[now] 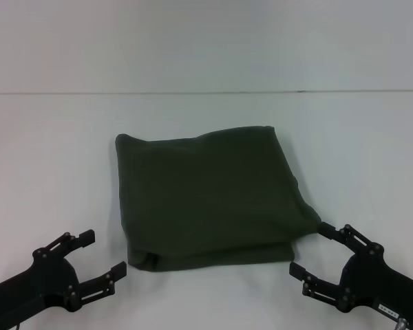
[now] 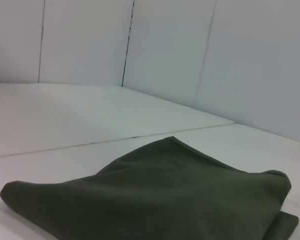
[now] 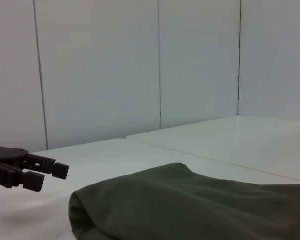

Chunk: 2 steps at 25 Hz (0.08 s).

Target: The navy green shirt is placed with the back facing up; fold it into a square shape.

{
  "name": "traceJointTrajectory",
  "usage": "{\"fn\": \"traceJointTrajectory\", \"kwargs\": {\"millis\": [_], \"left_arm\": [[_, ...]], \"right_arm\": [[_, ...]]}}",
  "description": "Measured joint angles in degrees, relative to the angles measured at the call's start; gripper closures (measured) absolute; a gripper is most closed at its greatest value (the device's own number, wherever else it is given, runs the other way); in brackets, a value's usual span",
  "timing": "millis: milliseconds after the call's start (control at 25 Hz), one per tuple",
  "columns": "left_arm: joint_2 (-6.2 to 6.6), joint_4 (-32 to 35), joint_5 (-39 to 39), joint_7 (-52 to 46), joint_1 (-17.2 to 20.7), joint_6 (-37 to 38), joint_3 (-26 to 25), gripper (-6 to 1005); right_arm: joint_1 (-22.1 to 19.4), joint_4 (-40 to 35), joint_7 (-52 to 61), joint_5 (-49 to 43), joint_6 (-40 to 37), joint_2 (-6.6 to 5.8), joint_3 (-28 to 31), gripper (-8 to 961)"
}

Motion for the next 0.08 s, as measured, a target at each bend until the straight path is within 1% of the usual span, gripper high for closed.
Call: {"fn": "traceJointTrajectory", "kwargs": {"millis": [80], "left_arm": [[-0.03,0.0,-0.1,0.0,0.0,0.0,0.0,79]], "right_arm": [[0.0,0.0,0.0,0.0,-0.1,0.00,0.0,11]]}}
